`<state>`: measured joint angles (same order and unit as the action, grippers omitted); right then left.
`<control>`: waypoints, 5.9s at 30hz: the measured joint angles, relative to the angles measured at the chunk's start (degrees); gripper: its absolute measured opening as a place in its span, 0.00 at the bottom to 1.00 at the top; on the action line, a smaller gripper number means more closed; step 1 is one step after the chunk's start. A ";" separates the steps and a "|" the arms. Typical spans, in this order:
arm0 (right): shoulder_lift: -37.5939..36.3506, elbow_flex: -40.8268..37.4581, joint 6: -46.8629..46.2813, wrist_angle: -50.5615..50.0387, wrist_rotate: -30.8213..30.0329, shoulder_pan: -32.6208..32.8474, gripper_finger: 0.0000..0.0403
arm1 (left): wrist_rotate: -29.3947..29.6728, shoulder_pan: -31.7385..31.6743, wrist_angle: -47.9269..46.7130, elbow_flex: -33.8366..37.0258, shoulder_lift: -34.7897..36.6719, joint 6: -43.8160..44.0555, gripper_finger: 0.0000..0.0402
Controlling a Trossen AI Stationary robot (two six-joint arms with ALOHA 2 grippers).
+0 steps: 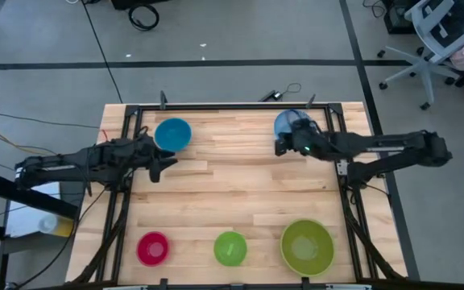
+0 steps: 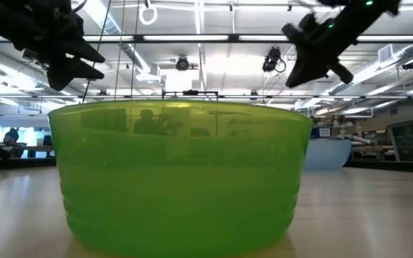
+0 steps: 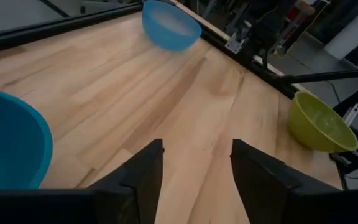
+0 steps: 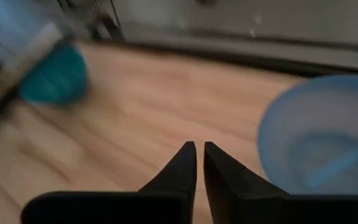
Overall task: Nest bowls inside each other
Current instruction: Stack the light blue bowl on top of the light green bowl, then stack the blue bowl on top of the light blue bowl
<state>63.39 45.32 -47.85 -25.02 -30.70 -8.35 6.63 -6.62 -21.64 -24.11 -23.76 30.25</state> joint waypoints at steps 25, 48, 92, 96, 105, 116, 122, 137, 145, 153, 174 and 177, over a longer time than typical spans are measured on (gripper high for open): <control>26.57 9.93 24.48 -17.63 19.61 -18.61 0.40 | 13.26 -0.08 -0.86 -0.06 -7.73 6.57 0.48; 19.84 9.88 24.97 -20.03 24.48 -10.27 0.03 | 13.27 0.09 5.83 -0.06 -8.92 10.09 0.48; 36.30 49.23 -24.48 -46.85 24.34 48.84 0.03 | 11.16 20.15 33.59 -0.06 -28.16 14.86 0.40; 39.14 51.87 -31.19 -49.57 24.92 51.75 0.03 | 11.74 19.94 33.61 -0.03 -28.42 13.37 0.40; 41.32 52.31 -44.84 -49.10 25.14 57.50 0.04 | 11.74 21.69 33.87 -0.03 -28.49 13.95 0.40; 46.28 52.22 -46.36 -47.54 24.37 57.90 0.34 | 11.77 23.32 33.86 -0.03 -28.49 17.13 0.40; 41.96 52.22 -49.75 -47.89 16.93 56.93 0.41 | 11.72 25.38 32.26 -0.03 -28.27 19.21 0.40; 36.70 52.24 -44.81 -49.80 9.43 47.56 0.41 | 11.72 20.22 18.52 -2.29 -26.09 21.89 0.40; 35.64 52.24 -31.71 -46.80 13.00 39.40 0.41 | 12.32 8.98 -17.73 -18.52 -26.06 18.14 0.40; 35.44 52.20 -16.89 -35.04 23.45 30.99 0.41 | 15.65 -13.22 -30.78 -21.05 -26.10 9.57 0.40; 35.44 52.22 -0.58 -43.19 26.47 21.90 0.41 | 2.69 -46.16 -20.75 -17.48 -42.02 -4.22 0.40; 35.44 52.22 1.53 -44.69 26.47 20.67 0.41 | 1.97 -46.68 -18.29 -17.48 -45.87 -4.96 0.40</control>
<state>98.83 97.54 -46.32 -69.71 -4.23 12.33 8.60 -53.29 -39.93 -41.58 -69.64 25.29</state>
